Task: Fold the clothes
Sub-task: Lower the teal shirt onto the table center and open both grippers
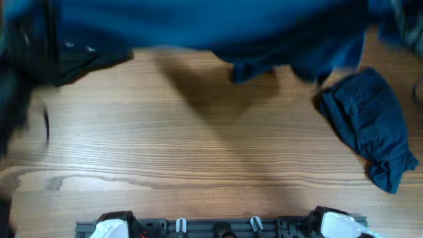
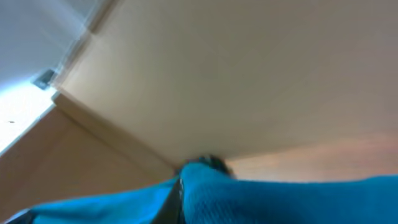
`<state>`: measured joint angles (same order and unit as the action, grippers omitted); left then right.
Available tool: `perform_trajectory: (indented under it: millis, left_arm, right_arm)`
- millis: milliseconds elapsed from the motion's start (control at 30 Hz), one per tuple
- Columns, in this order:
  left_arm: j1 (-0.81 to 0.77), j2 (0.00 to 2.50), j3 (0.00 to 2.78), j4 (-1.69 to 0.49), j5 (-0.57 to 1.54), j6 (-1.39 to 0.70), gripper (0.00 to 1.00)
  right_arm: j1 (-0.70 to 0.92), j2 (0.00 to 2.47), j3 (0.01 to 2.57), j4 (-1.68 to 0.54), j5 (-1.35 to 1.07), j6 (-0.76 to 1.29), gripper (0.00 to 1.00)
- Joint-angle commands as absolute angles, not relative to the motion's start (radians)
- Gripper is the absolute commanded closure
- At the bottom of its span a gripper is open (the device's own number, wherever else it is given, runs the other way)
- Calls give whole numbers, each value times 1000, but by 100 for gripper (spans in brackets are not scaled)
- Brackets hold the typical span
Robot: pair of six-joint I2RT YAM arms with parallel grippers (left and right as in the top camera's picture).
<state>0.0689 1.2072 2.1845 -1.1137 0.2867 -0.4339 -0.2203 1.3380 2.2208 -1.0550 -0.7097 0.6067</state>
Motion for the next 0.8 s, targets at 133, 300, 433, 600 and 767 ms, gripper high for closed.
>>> perform_trajectory:
  millis: [133, 300, 433, 600, 767]
  left_arm:
    - [76, 1256, 2175, -1632, 234, -460, 96]
    - [76, 1323, 2175, -1684, 241, -456, 96]
    - [76, 1355, 2175, -1684, 242, -456, 96]
    - [76, 1411, 2175, -1667, 213, -452, 96]
    - [76, 1525, 2175, -1524, 204, -453, 96]
  right_arm:
    - [-224, 1367, 2217, -1541, -396, 382, 96]
    - [-224, 1364, 2217, -1589, -360, 337, 96]
    - [-224, 1357, 2217, -1601, -355, 307, 96]
    - [-224, 1393, 2217, -1578, -355, 304, 96]
    - [-223, 1494, 2217, -1493, -395, 341, 96]
